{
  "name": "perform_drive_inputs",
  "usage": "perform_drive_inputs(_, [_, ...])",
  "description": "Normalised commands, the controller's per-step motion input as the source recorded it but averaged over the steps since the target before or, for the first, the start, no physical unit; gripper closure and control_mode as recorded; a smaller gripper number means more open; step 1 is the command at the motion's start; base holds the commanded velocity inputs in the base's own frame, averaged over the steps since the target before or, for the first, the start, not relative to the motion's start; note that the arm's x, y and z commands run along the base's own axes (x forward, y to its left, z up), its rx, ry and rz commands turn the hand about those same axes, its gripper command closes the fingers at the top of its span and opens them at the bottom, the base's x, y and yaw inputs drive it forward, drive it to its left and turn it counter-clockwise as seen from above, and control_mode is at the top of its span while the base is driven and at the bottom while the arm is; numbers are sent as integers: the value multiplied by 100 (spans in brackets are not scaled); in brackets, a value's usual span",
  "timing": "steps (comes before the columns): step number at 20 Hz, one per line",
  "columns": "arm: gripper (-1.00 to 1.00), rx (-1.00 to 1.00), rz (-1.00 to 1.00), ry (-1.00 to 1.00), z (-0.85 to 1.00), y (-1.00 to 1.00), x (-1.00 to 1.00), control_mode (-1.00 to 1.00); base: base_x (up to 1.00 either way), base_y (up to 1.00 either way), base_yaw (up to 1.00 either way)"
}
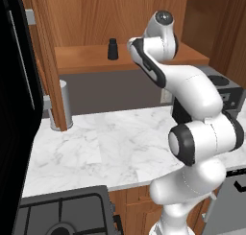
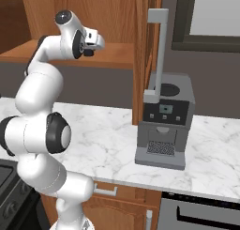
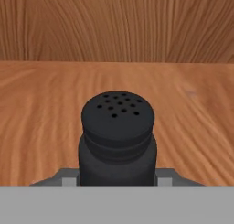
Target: Move the shaker and shaker from the cabinet to the dining counter.
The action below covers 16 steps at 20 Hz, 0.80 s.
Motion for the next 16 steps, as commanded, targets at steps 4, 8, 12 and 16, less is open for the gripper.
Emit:
perform_drive_inputs(4, [100,0,0,-6,-4,0,-79,-100,0,0,0])
perform_drive_inputs(8, [100,0,0,-13,-2,-4,-100,-100,0,0,0])
perform_drive_inputs(12, [100,0,0,-10,0,-14,-100,-100,0,0,0])
perform_drive_inputs(16, [100,0,0,-8,2,-25,-100,-100,0,0,0])
